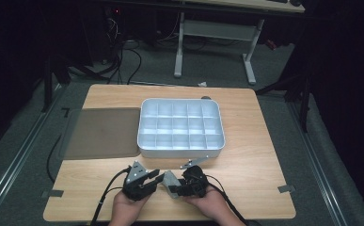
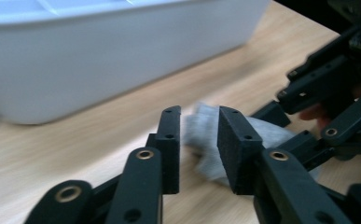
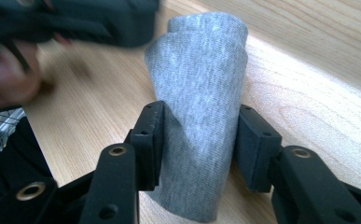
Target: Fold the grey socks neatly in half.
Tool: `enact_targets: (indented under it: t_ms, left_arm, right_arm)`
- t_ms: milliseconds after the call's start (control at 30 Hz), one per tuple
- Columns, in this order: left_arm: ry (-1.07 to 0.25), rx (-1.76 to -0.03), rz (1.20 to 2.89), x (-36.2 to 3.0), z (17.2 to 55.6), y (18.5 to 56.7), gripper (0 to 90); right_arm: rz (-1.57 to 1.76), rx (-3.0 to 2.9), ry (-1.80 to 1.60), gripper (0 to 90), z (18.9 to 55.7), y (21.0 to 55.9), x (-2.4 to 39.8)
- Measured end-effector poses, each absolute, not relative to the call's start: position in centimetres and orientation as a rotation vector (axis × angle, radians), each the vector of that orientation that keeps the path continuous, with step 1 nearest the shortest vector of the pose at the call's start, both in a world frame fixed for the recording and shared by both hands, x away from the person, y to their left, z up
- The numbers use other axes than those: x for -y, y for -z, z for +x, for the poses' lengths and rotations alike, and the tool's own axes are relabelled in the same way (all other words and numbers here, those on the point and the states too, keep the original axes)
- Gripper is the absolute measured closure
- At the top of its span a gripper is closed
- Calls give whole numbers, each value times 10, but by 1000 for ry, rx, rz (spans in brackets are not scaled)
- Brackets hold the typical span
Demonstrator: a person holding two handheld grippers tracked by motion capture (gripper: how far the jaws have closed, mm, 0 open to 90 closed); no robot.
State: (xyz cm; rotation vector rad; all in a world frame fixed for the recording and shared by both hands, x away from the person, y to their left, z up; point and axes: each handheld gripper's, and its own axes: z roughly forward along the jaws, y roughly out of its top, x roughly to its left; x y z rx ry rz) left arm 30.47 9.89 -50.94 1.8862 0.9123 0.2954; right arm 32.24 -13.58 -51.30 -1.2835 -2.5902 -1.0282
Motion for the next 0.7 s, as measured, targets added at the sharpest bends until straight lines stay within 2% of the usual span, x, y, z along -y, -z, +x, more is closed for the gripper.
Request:
enact_targets:
  t_ms: [67,167,333,567,700]
  left_arm:
    - [-354,-921,1896,-111,302,508,654]
    - [-362,-968,1879,-125,300,516,626]
    - [-386,-971,1891,-125,300,521,575]
    - [-335,-983,1874,-128,302,524,510]
    - [-320,-999,1852,-133,303,525,510]
  right_arm:
    - [-1263,2605,1036,619,322,512,136]
    - [-1247,2621,1035,631,321,512,136]
    - [-1247,2643,980,624,321,508,131]
    - [-1217,2600,921,610,330,509,133]
    - [-1201,2615,909,675,328,507,132]
